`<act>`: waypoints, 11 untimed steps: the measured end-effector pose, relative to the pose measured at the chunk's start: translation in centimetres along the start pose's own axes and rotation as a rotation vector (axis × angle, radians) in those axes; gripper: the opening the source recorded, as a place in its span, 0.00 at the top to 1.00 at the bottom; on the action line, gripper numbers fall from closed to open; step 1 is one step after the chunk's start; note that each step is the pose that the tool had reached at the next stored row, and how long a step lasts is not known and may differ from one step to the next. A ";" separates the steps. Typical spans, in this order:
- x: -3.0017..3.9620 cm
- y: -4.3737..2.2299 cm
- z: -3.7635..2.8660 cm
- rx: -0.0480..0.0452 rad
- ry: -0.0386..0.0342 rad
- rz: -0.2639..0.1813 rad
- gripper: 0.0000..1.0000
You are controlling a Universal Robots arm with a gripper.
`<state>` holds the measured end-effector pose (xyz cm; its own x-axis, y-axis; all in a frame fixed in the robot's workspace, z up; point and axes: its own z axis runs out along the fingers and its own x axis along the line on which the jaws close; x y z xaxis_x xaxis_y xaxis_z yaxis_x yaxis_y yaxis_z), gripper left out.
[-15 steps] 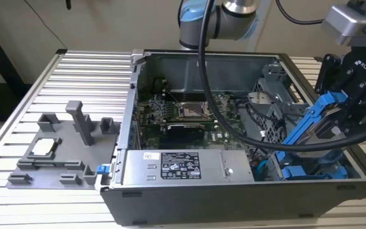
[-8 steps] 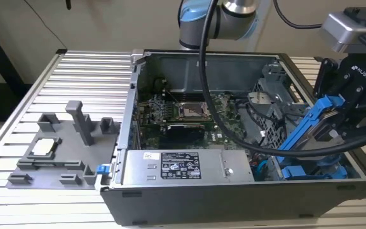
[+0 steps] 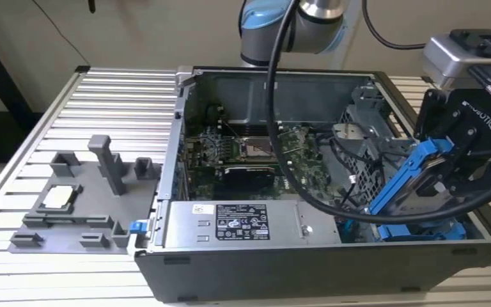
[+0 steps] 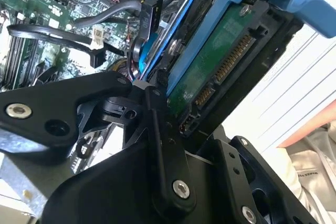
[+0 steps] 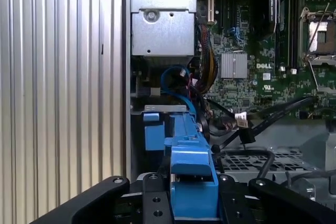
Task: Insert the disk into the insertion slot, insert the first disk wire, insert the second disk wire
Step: 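Insert the disk into the insertion slot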
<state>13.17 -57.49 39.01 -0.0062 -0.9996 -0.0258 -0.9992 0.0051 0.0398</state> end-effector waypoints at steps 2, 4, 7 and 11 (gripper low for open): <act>0.01 -0.02 0.36 0.0000 0.0001 0.000 0.67; 0.02 -0.03 0.73 0.0000 0.0000 -0.001 0.67; 0.03 -0.05 1.27 0.0000 0.0000 -0.001 0.67; 0.05 -0.08 2.00 0.0000 0.0000 -0.001 0.67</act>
<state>13.18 -57.49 37.01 -0.0052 -0.9997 -0.0259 -0.9992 0.0041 0.0398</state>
